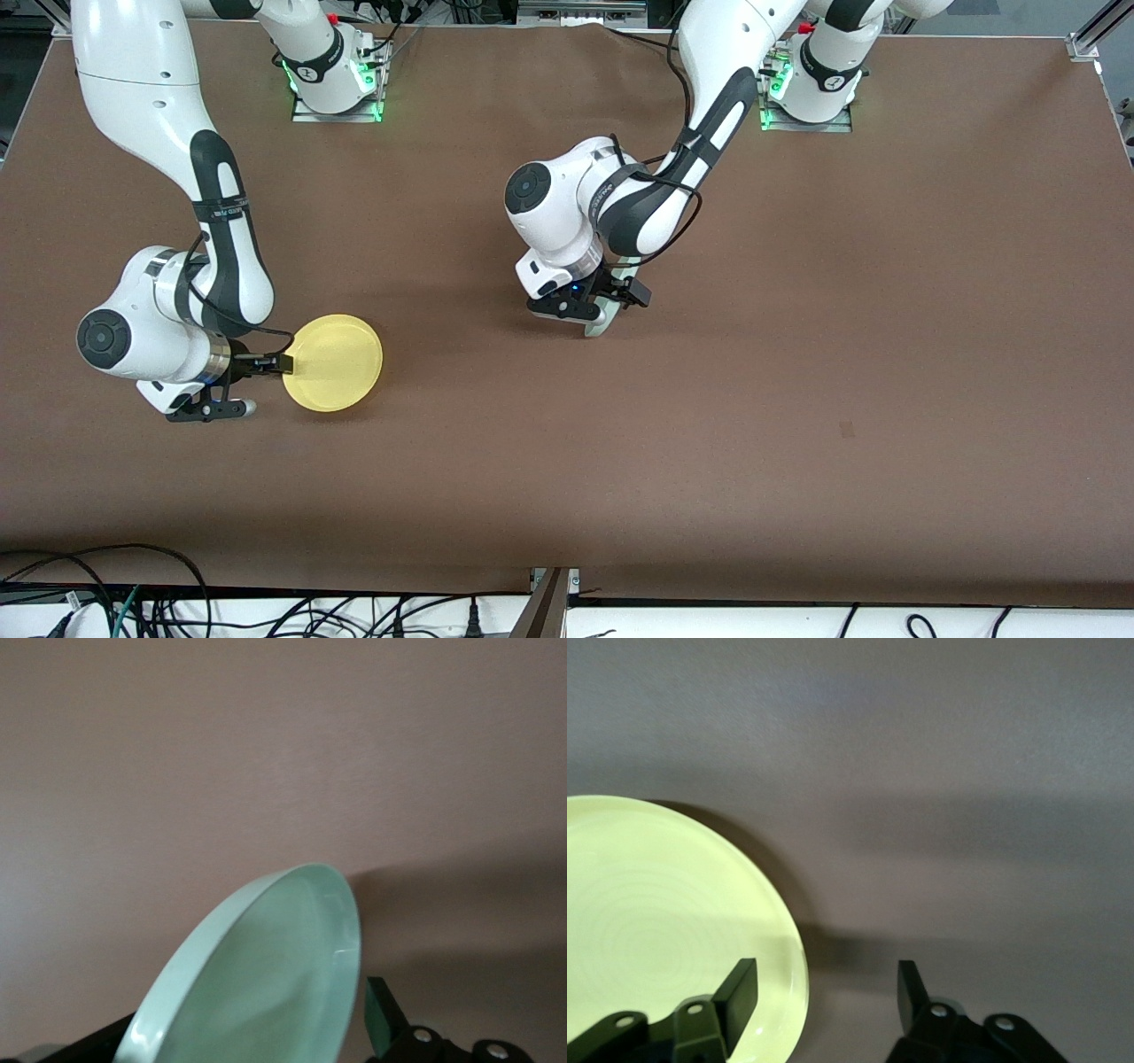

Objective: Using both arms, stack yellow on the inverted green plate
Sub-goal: 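Set the inverted green plate down while the right gripper grasps the yellow plate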

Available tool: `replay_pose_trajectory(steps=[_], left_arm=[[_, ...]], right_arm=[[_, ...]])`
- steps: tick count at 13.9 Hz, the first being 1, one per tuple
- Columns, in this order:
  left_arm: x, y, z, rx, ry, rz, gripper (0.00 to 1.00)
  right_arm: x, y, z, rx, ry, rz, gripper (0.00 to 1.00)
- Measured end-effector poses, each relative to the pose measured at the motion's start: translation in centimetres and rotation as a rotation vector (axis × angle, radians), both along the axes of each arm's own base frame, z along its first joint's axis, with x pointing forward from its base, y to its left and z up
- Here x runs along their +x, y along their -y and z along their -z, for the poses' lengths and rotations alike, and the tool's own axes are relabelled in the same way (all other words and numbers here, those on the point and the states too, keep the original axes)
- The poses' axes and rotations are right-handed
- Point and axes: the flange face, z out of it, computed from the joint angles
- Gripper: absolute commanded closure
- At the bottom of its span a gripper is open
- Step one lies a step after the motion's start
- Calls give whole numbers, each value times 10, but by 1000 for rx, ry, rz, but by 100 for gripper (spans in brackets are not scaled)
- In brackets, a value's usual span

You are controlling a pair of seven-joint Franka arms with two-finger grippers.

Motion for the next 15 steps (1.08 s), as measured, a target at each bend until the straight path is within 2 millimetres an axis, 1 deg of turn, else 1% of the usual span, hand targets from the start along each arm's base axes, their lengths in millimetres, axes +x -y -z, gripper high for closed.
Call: replay_pose_trajectory(steps=[1, 2, 4, 6, 7, 8, 10, 12, 13, 14, 15], left_arm=[[0, 5, -3, -29, 2, -4, 0], [-2, 9, -5, -47, 3, -5, 0], [-8, 19, -11, -78, -4, -12, 0], [-16, 33, -21, -152, -44, -56, 0], [-22, 40, -22, -192, -73, -87, 0], [-29, 47, -20, -219, -97, -117, 0], [-38, 55, -15, -242, -123, -154, 0], [-33, 52, -17, -251, -117, -172, 0], [-25, 48, -22, -257, -107, -183, 0], [-12, 40, -31, -268, -90, -201, 0], [6, 26, -45, -283, -69, -229, 0]], right_arm=[[-3, 1, 5, -4, 5, 1, 33], [-6, 1, 9, -7, 9, 2, 36], [-10, 0, 16, -12, 10, 3, 37], [-11, -2, 16, -11, 11, 0, 37], [-11, -3, 15, -11, 13, 2, 37], [-10, -4, 13, -10, 16, 4, 37], [-10, -8, 12, -9, 18, 2, 43], [-10, -11, 12, -9, 18, 0, 46], [-10, -11, 12, -9, 18, 0, 47], [-10, -11, 12, -9, 17, 0, 48], [-10, -11, 12, -9, 17, 1, 51]])
